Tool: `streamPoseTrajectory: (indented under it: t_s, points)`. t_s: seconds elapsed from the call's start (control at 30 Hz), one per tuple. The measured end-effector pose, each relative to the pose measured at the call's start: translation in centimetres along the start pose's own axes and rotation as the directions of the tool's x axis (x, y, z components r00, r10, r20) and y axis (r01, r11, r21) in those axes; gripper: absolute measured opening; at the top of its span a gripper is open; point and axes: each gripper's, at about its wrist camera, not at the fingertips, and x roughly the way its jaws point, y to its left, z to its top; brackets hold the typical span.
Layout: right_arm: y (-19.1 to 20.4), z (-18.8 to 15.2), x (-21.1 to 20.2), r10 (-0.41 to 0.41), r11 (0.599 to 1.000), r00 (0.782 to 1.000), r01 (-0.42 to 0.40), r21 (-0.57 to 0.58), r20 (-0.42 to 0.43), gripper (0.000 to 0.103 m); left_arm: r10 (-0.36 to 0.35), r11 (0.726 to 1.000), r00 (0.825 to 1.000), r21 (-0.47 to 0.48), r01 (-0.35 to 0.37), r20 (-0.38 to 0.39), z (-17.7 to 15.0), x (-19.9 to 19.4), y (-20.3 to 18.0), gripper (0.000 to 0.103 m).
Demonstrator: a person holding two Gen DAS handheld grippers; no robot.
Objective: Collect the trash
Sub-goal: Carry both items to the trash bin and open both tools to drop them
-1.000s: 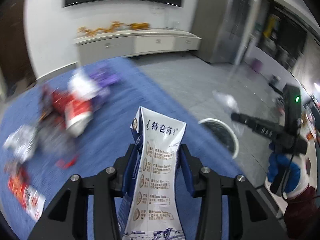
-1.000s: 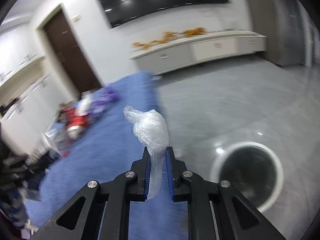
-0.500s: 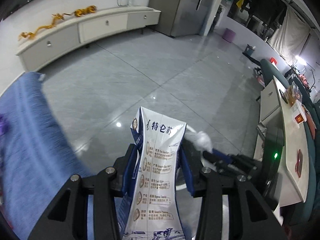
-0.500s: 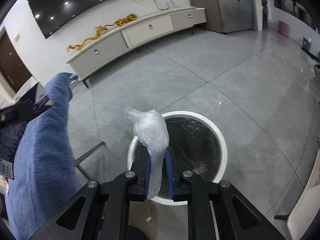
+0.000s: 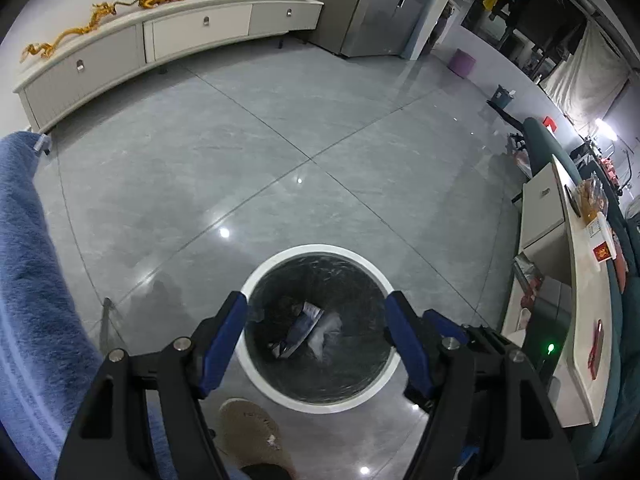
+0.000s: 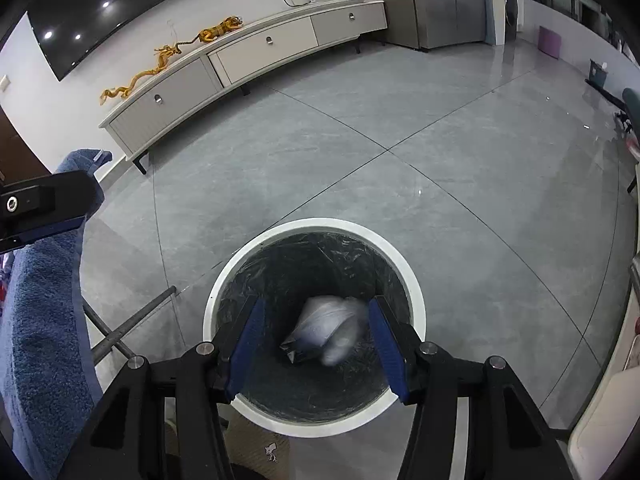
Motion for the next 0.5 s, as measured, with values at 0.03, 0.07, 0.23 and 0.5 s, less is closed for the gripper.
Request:
streamPoseTrajectory:
  t_s: [0.03,0.07,0.23,0.5]
  points:
    - [-0.1,0.0,0.0,0.002,1.0,1.0,-0.002,0.002,0.0,0.052,0.005,1.0,1.0,0.002,-0.005,0.007,-0.1,-0.5,0.2,0.07]
    - [0.0,-0.1,-0.4,0.005,1.0,1.0,-0.005,0.004,0.003,0.052,0.014,1.0,1.0,0.002,-0.014,0.017,-0.2,-1.2,0.4,0.07]
    - [1.4,0.0,-2.6,0.025,0.999,0.999,-0.025,-0.022,0.036,0.052,0.054,0.998,0.993,-0.023,-0.052,0.101,-1.2,-5.7,2.0,0.07]
    - [6.6,0.5,-10.1,0.095,0.991,0.983,-0.078,-0.113,0.156,0.052,0.157,0.987,0.948,-0.059,-0.146,0.277,-4.4,-16.6,5.8,0.07]
